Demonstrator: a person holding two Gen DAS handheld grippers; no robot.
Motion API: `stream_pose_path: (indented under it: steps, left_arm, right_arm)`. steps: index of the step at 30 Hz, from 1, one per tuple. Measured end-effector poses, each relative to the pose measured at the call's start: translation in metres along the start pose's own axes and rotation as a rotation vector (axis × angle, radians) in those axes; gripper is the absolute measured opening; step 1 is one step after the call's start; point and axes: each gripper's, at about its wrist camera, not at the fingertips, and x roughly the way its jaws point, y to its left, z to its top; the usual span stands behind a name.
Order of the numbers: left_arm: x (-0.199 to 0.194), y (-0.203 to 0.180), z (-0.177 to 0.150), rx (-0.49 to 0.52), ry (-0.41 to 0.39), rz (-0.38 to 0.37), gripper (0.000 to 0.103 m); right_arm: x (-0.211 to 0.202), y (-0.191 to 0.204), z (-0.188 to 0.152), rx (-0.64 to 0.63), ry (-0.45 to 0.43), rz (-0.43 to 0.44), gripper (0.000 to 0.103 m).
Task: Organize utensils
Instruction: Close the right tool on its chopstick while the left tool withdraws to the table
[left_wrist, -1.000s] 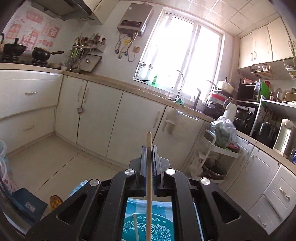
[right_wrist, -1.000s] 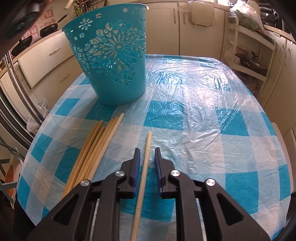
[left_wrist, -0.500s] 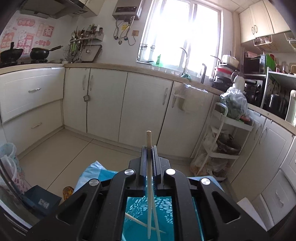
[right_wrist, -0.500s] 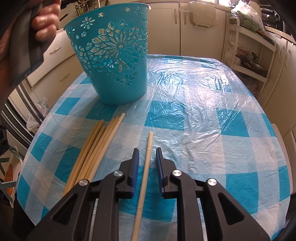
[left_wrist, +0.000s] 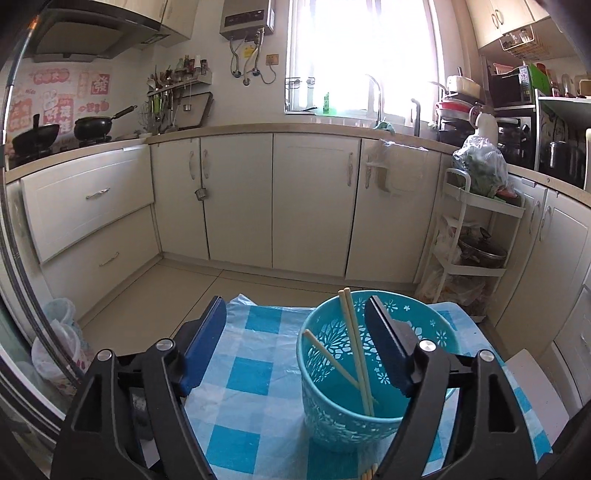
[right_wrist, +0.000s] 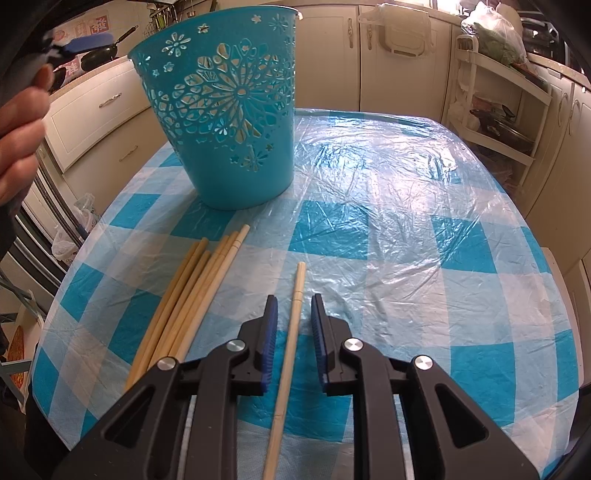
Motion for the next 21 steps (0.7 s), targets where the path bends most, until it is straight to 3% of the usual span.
stream_pose_path:
  steps: [7, 15, 21]
  left_arm:
    - [-0.024, 0.011, -0.012, 0.027, 0.047, -0.003, 0.085]
    - [-0.043, 0.028, -0.052, 0.040, 0.149, -0.009, 0.090]
    - [-0.024, 0.051, -0.106, 0.005, 0.300, -0.006, 0.092]
  right_arm:
    - [-0.001, -0.002, 0.000, 0.008, -0.002, 0.004, 0.019]
    - [-0.001, 0.002, 0.000, -0.015, 0.002, -0.018, 0.019]
    - [0.000, 0.006, 0.001, -0.046, 0.016, -0.041, 0.019]
